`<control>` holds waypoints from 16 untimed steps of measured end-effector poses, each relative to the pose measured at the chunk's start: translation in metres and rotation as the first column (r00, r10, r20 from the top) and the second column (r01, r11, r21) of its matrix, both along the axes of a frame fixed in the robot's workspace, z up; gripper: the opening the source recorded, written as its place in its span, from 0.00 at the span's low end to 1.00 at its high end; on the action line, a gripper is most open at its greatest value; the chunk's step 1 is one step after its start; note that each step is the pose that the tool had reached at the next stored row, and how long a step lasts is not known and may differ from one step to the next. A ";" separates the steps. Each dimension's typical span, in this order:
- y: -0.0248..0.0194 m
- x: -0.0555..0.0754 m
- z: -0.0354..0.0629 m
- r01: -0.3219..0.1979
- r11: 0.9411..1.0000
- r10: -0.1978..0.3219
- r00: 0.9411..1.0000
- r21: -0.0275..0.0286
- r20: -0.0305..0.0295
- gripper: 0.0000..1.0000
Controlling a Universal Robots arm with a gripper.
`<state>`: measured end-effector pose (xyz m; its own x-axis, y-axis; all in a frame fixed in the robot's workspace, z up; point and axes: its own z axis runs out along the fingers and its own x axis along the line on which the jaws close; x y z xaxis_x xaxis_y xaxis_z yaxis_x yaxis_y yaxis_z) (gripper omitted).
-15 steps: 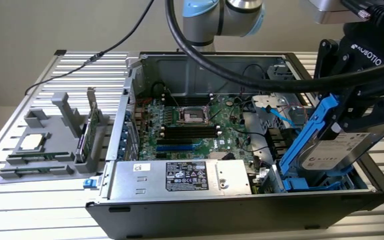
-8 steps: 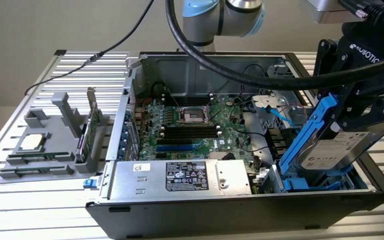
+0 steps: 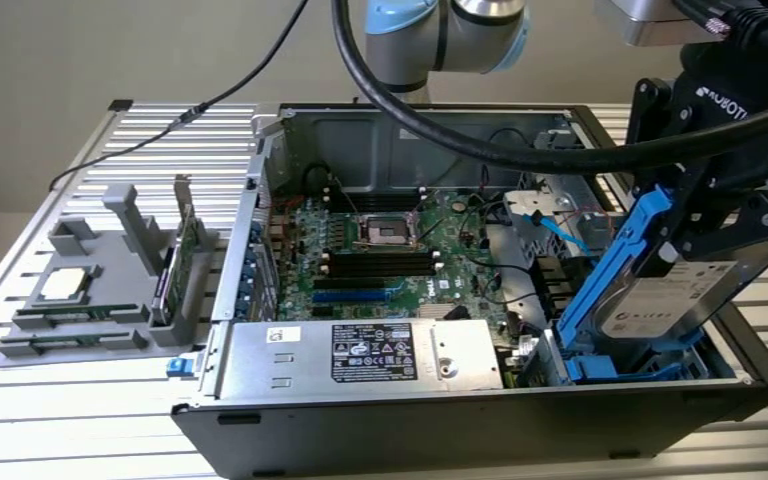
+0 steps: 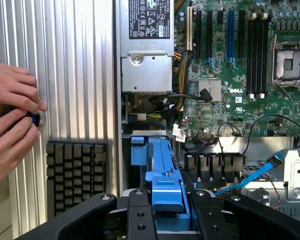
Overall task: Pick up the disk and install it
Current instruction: 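Pick up the disk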
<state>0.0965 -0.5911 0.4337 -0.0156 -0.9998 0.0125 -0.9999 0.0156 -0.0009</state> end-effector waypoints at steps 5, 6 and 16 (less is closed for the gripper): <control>0.0011 0.000 -0.0003 0.000 1.000 0.000 1.000 -0.001 0.000 0.33; 0.0013 0.000 -0.0003 0.000 1.000 0.000 1.000 -0.001 0.000 0.33; 0.0021 0.001 -0.0021 -0.003 1.000 0.003 1.000 -0.005 0.000 0.33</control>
